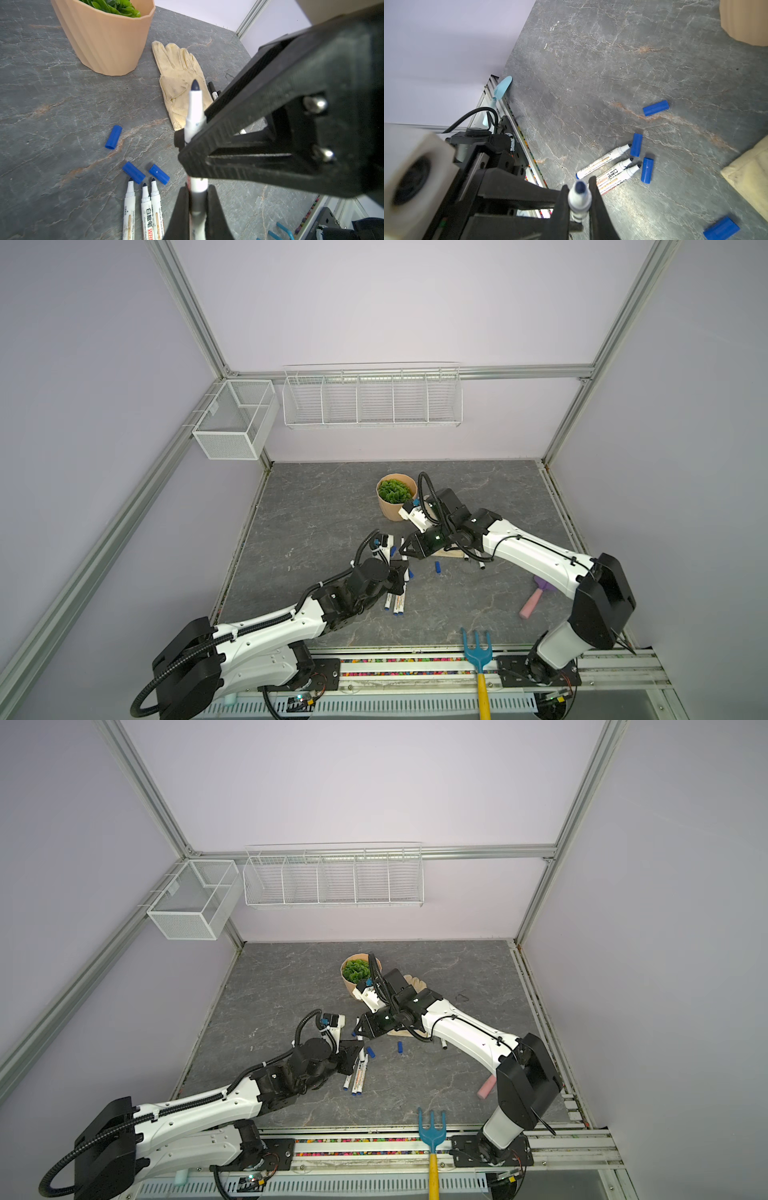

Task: Insert the pens into the pen caps

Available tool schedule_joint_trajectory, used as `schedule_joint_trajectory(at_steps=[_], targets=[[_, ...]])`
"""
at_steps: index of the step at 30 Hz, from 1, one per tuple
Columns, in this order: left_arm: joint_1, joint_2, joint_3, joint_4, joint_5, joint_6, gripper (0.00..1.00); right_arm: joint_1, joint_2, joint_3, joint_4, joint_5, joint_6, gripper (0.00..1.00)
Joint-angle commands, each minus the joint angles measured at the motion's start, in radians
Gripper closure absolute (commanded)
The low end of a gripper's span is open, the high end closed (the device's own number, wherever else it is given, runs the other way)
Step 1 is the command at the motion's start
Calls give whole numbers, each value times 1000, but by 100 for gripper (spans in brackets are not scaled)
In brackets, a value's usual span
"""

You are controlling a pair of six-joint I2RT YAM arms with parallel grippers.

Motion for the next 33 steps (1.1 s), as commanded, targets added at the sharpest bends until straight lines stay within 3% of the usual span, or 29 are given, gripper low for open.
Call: schedule_joint_trajectory(at_steps=[1, 2, 4, 8, 15, 29, 33], targets=[[-5, -22, 16, 14, -10, -9, 93, -12, -42, -10, 20, -36, -6, 93], [-5, -26, 8, 14, -11, -15, 81, -16, -46, -14, 25, -48, -1, 93], [-5, -29, -10, 15, -16, -30, 67, -33, -59, -26, 40, -80, 18, 93], [-5, -30, -21, 20, -12, -33, 62, -61, -75, -40, 69, -155, 53, 93], [-5, -15, 24, 21, 29, 28, 66, -71, -66, -36, 52, -229, 66, 93], [-5, -5, 56, 68, 28, 82, 77, -74, -54, -39, 38, -239, 67, 93], [-5, 11, 57, 89, 31, 85, 92, -76, -56, -42, 41, -240, 67, 93]])
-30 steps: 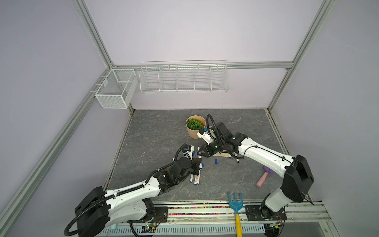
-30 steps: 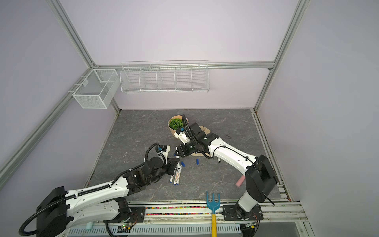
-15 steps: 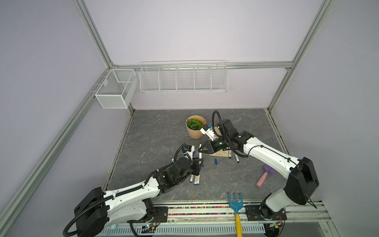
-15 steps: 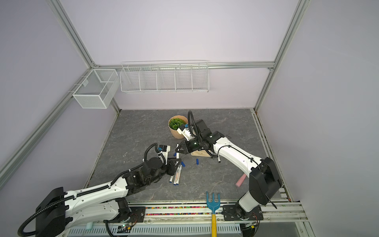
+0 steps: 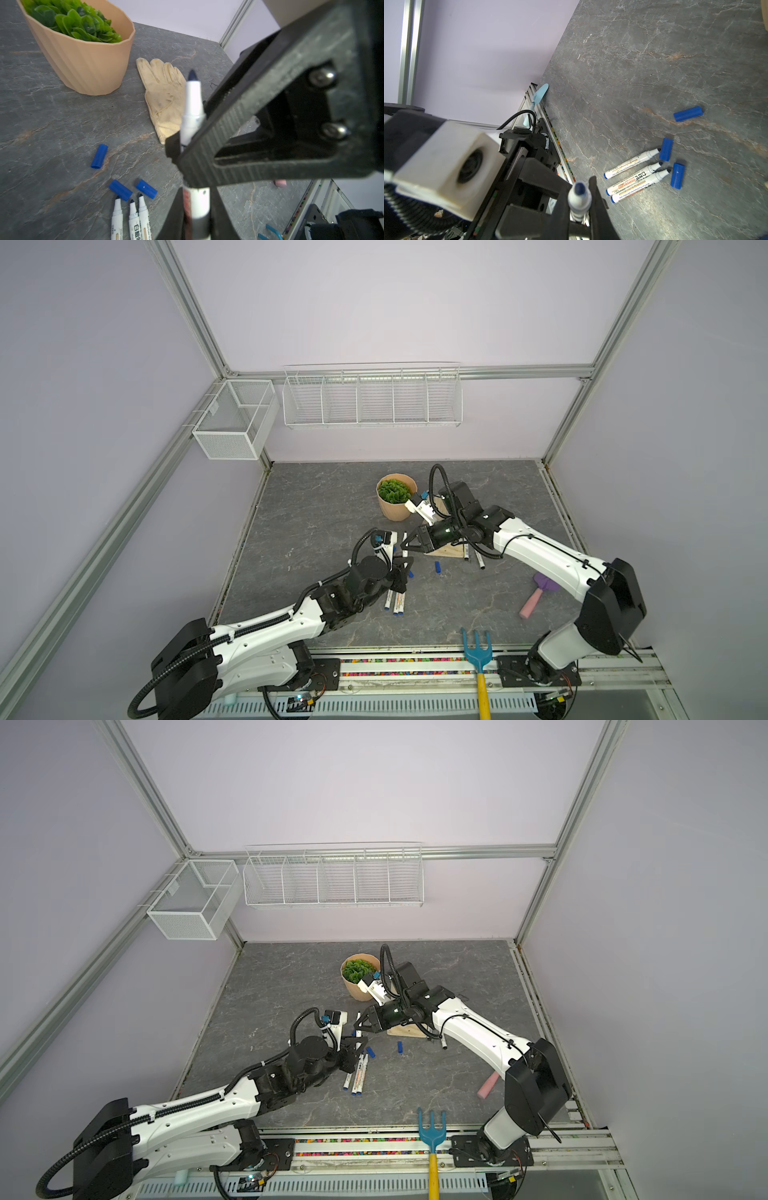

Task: Insert the pens into the pen caps

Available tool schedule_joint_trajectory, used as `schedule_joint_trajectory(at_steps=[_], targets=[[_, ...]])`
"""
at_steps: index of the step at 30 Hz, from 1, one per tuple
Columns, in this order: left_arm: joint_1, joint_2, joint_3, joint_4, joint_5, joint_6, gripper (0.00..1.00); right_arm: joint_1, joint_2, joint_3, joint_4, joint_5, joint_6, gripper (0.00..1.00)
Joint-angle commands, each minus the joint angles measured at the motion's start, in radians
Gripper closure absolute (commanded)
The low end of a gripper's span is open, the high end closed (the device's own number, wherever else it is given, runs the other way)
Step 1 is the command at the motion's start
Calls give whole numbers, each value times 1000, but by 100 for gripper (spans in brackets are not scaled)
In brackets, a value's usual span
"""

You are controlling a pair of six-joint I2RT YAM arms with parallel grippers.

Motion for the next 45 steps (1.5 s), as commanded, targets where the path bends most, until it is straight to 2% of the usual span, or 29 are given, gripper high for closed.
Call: schedule_joint_trajectory(at_steps=[1, 4, 7, 9, 13, 16, 21, 29, 40, 45], targets=[[-4, 21, 42, 34, 5, 25, 96, -6, -10, -24, -10, -23, 7, 92], [-4, 29, 43, 25, -2, 8, 100, -11, -22, -39, -21, 7, 8, 89], [-4, 25, 36, -28, -72, -43, 100, -20, -44, -65, -64, 102, 16, 68], [-3, 16, 21, -66, -120, -76, 100, -25, -62, -85, -120, 237, 6, 60], [-4, 0, -11, -120, -167, -117, 100, -25, -66, -123, -233, 516, -11, 57], [-5, 11, -19, -141, -167, -121, 100, -24, -9, -134, -289, 595, -26, 58], [-5, 61, 18, -176, -171, -110, 100, -16, 103, -124, -292, 629, -26, 59], [-10, 121, 31, -127, -141, -115, 100, -7, 226, -57, -268, 693, -28, 61], [-13, 85, 7, -137, -153, -129, 100, 2, 343, -1, -265, 709, -35, 66], [-13, 67, -1, -142, -153, -130, 100, 9, 361, -3, -250, 719, -34, 73]])
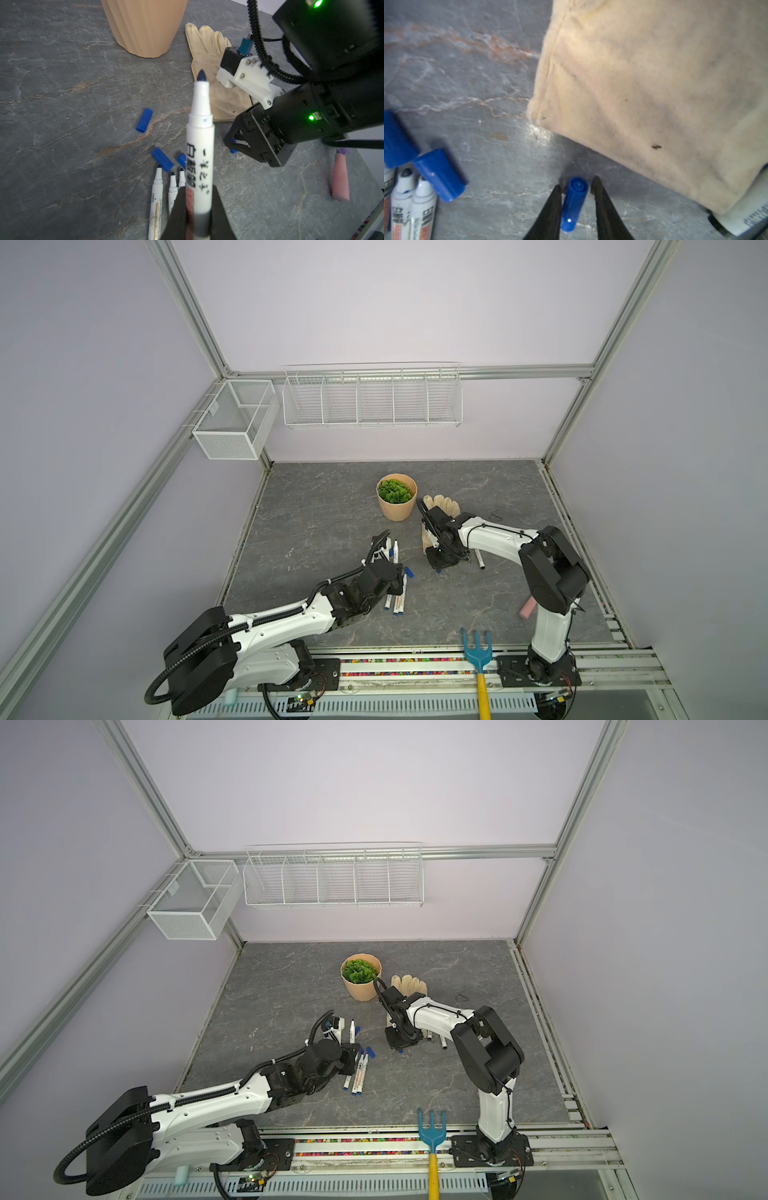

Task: Insert the pens into the pen caps

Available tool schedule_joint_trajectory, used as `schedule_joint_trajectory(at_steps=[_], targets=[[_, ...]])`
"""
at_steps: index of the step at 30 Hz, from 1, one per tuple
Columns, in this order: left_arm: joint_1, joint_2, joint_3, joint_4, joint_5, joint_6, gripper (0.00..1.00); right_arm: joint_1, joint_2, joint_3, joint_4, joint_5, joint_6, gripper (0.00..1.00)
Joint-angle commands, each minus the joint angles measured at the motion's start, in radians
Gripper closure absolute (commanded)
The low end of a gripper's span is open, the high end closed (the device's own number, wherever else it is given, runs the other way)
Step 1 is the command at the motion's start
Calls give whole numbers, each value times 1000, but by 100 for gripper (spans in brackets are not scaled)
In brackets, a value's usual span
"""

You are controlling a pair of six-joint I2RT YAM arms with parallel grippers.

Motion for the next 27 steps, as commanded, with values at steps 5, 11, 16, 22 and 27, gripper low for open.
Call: schedule_joint_trajectory(at_steps=[5, 11, 16, 22, 27], targets=[[-7, -16, -11, 20, 2, -12, 100, 13, 6, -1, 27, -5, -6, 84], [-14, 14, -7, 48, 26, -11, 100, -16, -193, -90, 158, -89, 26, 91], [-32, 32, -8, 115, 63, 11, 100, -61, -425, -223, 406, -280, 121, 93], [-59, 51, 4, 163, 108, 62, 100, -65, -565, -338, 712, -399, 253, 93], [-67, 70, 26, 164, 130, 82, 100, -63, -576, -358, 809, -441, 291, 93]])
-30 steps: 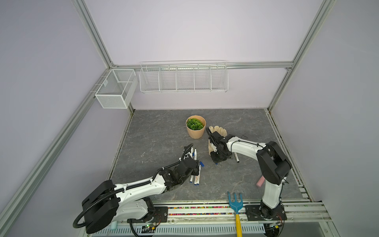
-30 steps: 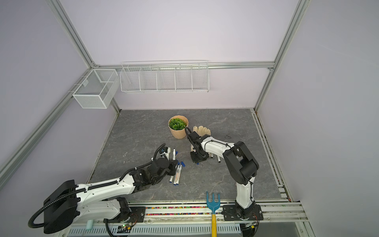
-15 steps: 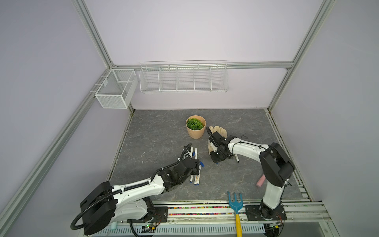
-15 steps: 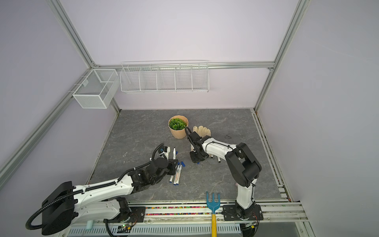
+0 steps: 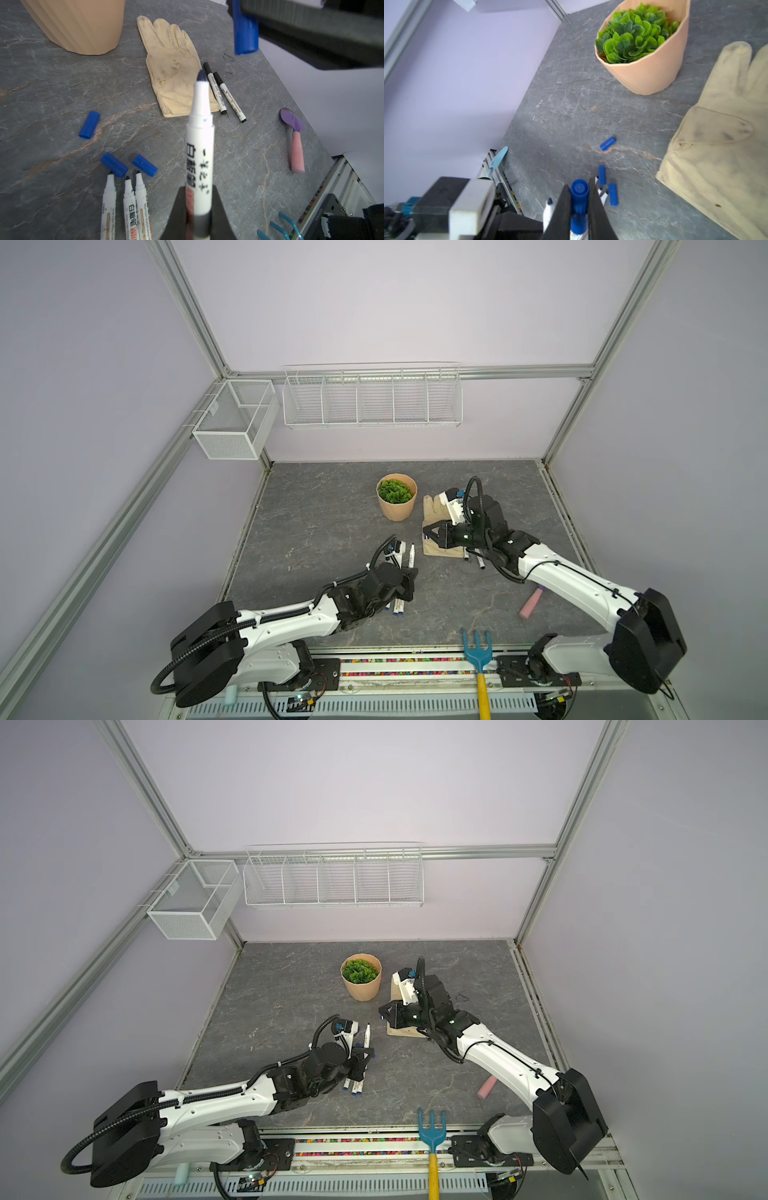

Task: Insert the pens into the pen caps
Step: 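Carry the blue cap over the upright marker held by the left gripper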

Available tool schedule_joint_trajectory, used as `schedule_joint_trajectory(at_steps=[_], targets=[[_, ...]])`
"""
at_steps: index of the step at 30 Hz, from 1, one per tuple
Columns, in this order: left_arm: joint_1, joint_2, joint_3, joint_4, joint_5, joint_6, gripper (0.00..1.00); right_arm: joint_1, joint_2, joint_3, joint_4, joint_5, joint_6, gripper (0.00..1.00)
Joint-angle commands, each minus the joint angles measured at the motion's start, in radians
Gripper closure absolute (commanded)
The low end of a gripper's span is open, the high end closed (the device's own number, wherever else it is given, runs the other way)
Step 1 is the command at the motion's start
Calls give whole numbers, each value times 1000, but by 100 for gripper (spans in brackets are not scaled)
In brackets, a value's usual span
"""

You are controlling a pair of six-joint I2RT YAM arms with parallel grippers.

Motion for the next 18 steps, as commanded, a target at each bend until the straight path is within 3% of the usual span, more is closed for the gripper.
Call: schedule_joint_trajectory(at_steps=[1, 18], targets=[[-9, 18, 31, 21, 23, 35, 100, 6, -8, -20, 130, -62, 60, 93], [-18, 44, 67, 3, 21, 58, 100, 50, 45, 46, -32, 3, -50, 93]])
